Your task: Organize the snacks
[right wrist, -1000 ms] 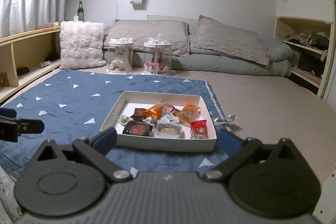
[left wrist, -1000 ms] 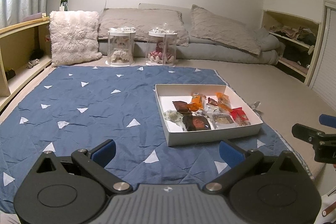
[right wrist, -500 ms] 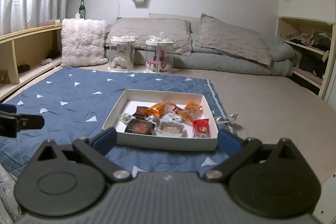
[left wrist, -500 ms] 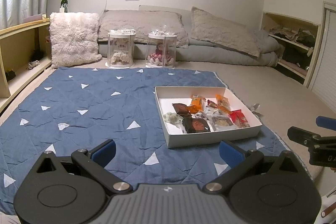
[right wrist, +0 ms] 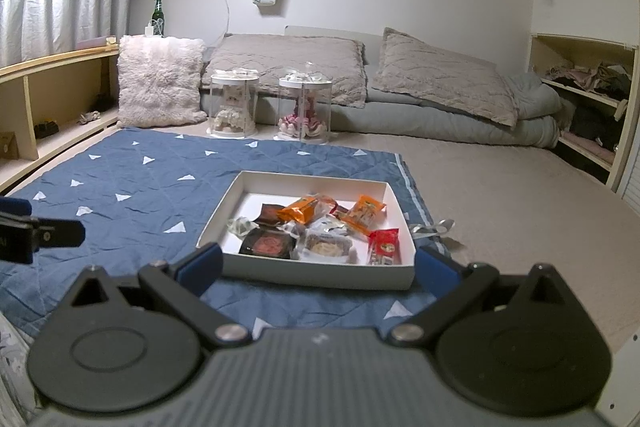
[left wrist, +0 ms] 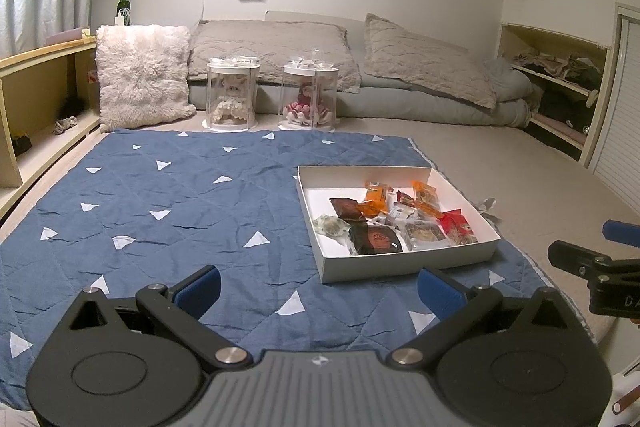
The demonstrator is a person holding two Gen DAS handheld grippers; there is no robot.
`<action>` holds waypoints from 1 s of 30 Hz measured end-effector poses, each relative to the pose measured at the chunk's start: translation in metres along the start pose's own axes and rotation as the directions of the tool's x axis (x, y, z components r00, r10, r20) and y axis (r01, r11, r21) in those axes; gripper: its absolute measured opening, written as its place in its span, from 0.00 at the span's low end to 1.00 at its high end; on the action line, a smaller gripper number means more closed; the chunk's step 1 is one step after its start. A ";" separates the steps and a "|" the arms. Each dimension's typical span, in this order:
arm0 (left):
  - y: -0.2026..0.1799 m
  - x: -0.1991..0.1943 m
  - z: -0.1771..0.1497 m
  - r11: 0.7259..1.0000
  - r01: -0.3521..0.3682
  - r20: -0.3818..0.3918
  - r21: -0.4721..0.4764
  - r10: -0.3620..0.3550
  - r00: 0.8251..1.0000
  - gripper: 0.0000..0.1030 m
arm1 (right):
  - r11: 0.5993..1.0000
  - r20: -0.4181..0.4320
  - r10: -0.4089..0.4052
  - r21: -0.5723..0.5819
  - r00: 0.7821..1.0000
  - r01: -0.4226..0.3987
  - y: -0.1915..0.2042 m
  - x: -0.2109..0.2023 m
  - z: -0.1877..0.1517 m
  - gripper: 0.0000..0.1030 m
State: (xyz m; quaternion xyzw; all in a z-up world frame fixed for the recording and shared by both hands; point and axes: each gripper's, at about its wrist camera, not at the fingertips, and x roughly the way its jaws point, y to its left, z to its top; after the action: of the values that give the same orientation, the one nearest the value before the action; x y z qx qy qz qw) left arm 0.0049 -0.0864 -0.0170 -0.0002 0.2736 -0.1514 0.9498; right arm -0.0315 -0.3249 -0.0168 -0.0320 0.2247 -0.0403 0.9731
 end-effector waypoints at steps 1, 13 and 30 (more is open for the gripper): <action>0.000 0.000 0.000 1.000 0.000 0.001 -0.001 0.000 1.000 1.00 | 1.000 0.000 -0.001 -0.001 1.000 0.001 0.000 0.000 0.000 0.99; -0.001 0.000 0.000 1.000 0.000 0.000 -0.001 0.000 1.000 1.00 | 1.000 0.004 0.006 -0.002 1.000 -0.006 -0.006 0.001 0.000 0.99; 0.001 -0.002 0.000 1.000 -0.004 0.004 0.001 0.004 1.000 1.00 | 1.000 0.004 0.002 -0.003 1.000 -0.002 -0.004 0.000 0.000 0.99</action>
State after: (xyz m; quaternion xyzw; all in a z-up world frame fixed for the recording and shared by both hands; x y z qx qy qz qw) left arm 0.0034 -0.0852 -0.0165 0.0005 0.2718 -0.1496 0.9507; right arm -0.0313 -0.3293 -0.0162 -0.0335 0.2231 -0.0390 0.9734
